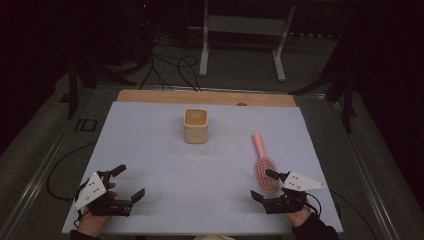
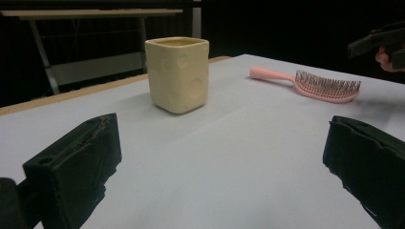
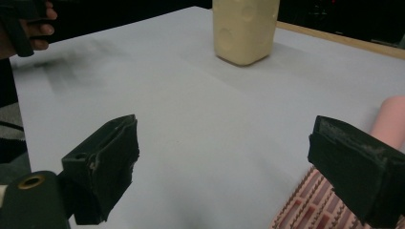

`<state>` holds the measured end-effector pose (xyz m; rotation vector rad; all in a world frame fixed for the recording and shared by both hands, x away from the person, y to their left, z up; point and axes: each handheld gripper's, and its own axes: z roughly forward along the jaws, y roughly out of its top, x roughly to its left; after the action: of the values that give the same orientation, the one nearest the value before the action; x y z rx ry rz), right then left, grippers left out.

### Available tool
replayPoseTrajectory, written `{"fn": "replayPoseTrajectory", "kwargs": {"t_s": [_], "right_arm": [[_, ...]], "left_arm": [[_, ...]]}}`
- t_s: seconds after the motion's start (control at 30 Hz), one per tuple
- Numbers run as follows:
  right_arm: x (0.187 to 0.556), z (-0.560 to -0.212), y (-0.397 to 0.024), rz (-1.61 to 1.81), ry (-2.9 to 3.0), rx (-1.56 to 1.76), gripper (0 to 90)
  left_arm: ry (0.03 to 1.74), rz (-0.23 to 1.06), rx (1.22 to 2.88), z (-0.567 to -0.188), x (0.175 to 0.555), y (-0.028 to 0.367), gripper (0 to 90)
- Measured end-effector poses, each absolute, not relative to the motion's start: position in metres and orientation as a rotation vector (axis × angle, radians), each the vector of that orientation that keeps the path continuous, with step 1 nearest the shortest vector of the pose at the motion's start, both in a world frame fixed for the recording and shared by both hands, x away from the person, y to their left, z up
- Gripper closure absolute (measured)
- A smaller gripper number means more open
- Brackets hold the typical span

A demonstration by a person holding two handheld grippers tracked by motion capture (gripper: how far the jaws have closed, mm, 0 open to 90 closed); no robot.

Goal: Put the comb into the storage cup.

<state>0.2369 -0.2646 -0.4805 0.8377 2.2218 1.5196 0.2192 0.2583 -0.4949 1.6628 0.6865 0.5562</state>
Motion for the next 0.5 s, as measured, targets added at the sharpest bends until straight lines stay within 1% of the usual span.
{"fn": "replayPoseTrajectory", "kwargs": {"t_s": [0.27,0.37,0.5], "right_arm": [[0.246,-0.459,-0.261,1.512,2.23,0.781,9.6],[0.248,-0.457,-0.261,1.514,2.231,0.774,9.6],[0.258,-0.447,-0.258,1.521,2.234,0.757,9.6]], "left_arm": [[0.692,0.553,1.662,-0.495,0.22,0.258,0.6],[0.691,0.549,1.661,-0.495,0.22,0.258,0.6],[0.689,0.552,1.661,-0.494,0.219,0.258,0.6]]}}
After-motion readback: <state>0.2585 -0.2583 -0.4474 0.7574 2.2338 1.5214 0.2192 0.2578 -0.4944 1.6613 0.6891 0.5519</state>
